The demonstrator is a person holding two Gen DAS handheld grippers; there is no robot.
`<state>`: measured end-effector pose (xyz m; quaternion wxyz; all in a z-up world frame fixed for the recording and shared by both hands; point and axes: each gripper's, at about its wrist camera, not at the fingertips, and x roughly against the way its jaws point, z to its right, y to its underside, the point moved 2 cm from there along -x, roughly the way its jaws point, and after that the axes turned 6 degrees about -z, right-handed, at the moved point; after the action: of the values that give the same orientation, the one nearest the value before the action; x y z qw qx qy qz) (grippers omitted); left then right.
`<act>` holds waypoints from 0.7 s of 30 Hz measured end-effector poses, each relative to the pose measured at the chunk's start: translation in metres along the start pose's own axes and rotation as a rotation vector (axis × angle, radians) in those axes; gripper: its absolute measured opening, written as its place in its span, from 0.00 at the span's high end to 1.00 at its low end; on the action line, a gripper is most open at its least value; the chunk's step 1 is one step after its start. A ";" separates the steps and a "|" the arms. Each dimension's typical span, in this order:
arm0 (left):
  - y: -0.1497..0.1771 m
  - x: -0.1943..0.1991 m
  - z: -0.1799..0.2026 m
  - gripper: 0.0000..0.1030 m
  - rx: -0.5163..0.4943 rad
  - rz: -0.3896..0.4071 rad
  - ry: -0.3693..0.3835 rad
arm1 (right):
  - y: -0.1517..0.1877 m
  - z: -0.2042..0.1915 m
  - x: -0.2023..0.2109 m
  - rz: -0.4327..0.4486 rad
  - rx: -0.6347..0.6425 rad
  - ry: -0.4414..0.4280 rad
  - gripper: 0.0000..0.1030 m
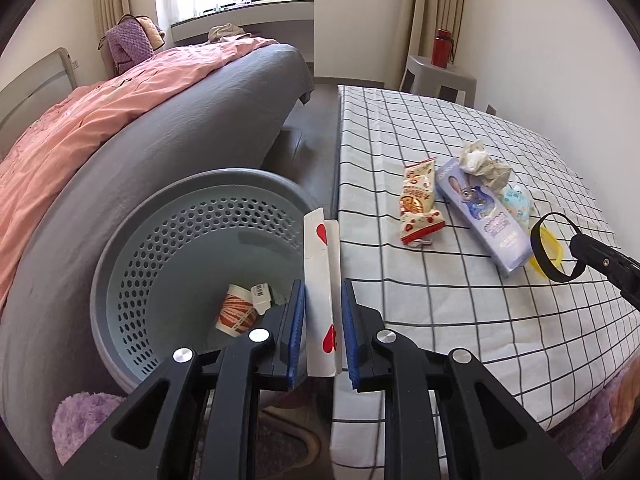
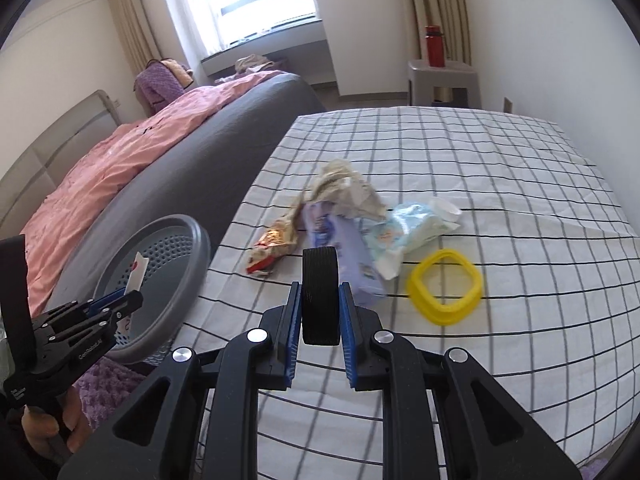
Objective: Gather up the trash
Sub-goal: 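Carry packet and black roll over the basket and open both tools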
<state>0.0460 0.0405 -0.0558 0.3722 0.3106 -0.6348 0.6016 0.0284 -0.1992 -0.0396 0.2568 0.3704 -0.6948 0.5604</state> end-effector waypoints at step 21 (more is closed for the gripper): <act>0.004 -0.023 -0.123 0.82 0.122 -0.041 -0.043 | -0.023 -0.163 -0.088 -0.131 0.221 -0.201 0.82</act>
<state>0.0673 0.1618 -0.0777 0.3510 0.3585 -0.5984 0.6246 0.0891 -0.0240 -0.0551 0.1796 0.4952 -0.6256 0.5755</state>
